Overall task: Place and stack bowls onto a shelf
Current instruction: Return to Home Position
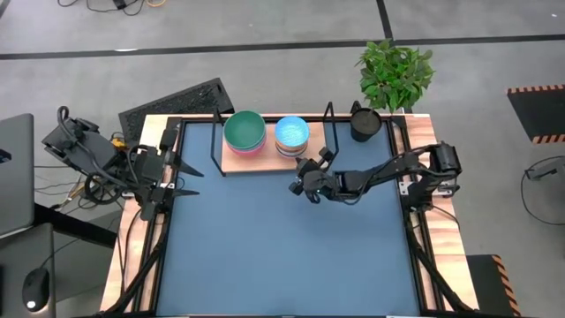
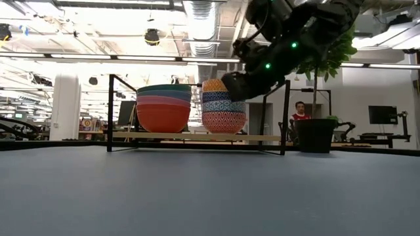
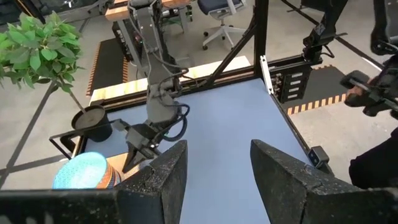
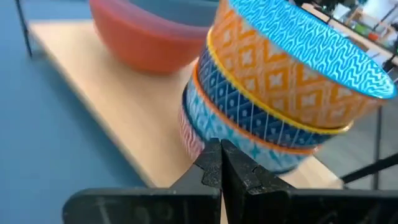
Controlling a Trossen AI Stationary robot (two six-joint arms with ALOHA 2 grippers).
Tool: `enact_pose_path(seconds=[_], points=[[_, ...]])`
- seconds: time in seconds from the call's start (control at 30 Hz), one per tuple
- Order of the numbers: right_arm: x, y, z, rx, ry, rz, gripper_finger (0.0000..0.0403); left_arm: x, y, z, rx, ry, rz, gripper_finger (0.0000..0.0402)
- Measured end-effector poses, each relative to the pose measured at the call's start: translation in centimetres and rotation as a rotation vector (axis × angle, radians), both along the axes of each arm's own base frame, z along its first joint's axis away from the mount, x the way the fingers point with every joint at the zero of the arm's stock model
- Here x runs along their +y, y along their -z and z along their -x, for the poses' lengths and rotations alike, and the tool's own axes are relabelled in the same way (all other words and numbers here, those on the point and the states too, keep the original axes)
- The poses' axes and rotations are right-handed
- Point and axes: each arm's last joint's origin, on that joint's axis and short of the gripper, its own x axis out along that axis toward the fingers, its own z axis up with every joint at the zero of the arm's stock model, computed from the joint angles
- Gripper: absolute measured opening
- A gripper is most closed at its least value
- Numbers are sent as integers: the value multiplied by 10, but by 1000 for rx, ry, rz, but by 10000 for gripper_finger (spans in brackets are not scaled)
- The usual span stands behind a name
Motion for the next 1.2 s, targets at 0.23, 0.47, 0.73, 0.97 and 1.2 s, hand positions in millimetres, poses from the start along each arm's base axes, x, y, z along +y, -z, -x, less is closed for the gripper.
enact_pose_path(seconds=[0.23,0.47,0.73,0.97,1.2], points=[[30,-28,0,-21,-72,36,27,-5,6,-4,55,-13,13,162],[79,-100,32,-129,-240,10,87,-20,3,-6,0,2,-28,162],[92,-185,115,-338,-382,-41,101,-33,-10,2,-134,51,-20,162],[74,-217,183,-438,-437,-101,102,-34,-28,6,-306,12,-34,162],[58,-217,229,-495,-488,-138,102,-23,-24,21,-336,116,-65,162]])
